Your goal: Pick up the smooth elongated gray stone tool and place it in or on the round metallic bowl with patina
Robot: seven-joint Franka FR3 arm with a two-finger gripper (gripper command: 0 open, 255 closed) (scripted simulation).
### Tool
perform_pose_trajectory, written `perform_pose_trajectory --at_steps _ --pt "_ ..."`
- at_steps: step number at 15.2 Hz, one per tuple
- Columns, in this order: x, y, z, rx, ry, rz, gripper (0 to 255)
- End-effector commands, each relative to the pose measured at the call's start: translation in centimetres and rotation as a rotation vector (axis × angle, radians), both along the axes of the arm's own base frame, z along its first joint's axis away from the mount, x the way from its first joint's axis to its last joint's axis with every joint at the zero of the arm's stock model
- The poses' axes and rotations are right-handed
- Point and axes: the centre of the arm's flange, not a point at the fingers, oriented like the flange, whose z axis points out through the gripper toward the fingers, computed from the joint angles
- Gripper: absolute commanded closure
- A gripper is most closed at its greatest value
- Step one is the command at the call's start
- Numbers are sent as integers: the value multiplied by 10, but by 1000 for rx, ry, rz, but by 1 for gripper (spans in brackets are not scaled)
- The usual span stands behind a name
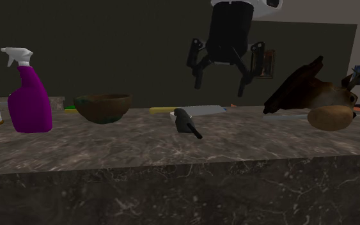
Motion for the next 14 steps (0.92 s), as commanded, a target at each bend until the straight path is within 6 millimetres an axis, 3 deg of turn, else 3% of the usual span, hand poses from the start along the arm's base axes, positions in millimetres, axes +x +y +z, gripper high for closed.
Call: perform_pose_trajectory --at_steps 1,8,14 --pt "15 20 -11 -1 4 50 0" --pt "56 100 -45 -6 19 220 0" --pt "80 174 -76 -10 32 366 0"
